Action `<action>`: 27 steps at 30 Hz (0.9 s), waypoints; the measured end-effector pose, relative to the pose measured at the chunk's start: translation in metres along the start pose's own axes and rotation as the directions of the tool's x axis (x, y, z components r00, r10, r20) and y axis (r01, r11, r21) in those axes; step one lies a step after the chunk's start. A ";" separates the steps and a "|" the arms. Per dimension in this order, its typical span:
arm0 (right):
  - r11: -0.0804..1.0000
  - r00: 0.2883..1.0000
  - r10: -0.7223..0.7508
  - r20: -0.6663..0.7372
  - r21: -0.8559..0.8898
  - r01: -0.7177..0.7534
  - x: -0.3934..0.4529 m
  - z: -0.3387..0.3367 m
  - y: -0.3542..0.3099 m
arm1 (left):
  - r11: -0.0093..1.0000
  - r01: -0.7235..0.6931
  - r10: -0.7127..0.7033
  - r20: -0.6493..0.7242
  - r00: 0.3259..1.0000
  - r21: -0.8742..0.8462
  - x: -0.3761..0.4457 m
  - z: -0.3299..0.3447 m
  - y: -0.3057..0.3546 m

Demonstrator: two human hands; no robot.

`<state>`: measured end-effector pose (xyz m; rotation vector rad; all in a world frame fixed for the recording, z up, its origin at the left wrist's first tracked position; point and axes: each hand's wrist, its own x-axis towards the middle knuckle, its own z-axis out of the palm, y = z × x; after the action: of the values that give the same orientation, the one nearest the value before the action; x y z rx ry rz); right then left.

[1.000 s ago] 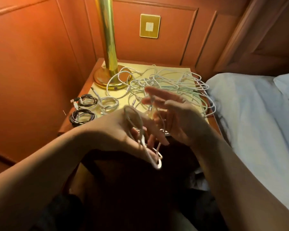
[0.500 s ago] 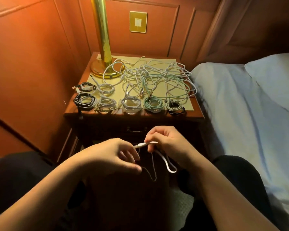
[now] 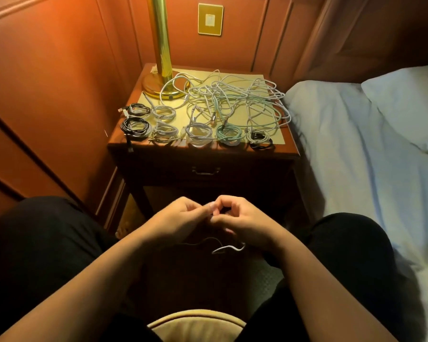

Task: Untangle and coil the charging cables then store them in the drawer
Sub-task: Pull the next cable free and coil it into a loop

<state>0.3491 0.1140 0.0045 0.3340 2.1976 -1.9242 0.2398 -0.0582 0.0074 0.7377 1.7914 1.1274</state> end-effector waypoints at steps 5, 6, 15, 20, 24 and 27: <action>0.997 0.976 -0.045 -0.215 -0.065 0.031 -0.007 -0.008 0.017 | 0.968 0.038 0.011 0.194 0.981 -0.249 -0.003 -0.013 -0.010; 0.996 0.961 -0.084 -0.265 -0.052 0.073 -0.009 -0.009 0.018 | 0.955 0.066 0.004 0.235 0.972 -0.289 -0.004 -0.010 -0.013; 0.987 0.915 -0.144 -0.376 -0.127 0.103 0.015 0.033 0.037 | 0.767 0.192 -0.060 0.229 0.972 -0.613 -0.005 0.012 -0.019; 0.984 0.975 -0.107 -0.197 -0.161 0.076 0.017 0.061 0.045 | 0.528 0.001 -0.009 -0.004 1.000 -0.849 -0.004 0.010 -0.013; 0.967 0.988 0.012 -0.153 -0.251 -0.051 0.009 0.076 0.045 | 0.558 -0.114 -0.072 -0.185 0.980 -0.822 0.001 0.002 -0.015; 0.922 0.985 -0.033 -0.172 -0.386 -0.037 0.003 0.078 0.035 | 0.663 -0.181 -0.016 -0.256 0.967 -0.726 0.005 -0.011 -0.021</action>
<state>0.3572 0.0410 -0.0400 0.4501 2.6202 -1.4527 0.2269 -0.0673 -0.0112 0.1731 1.2736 1.9131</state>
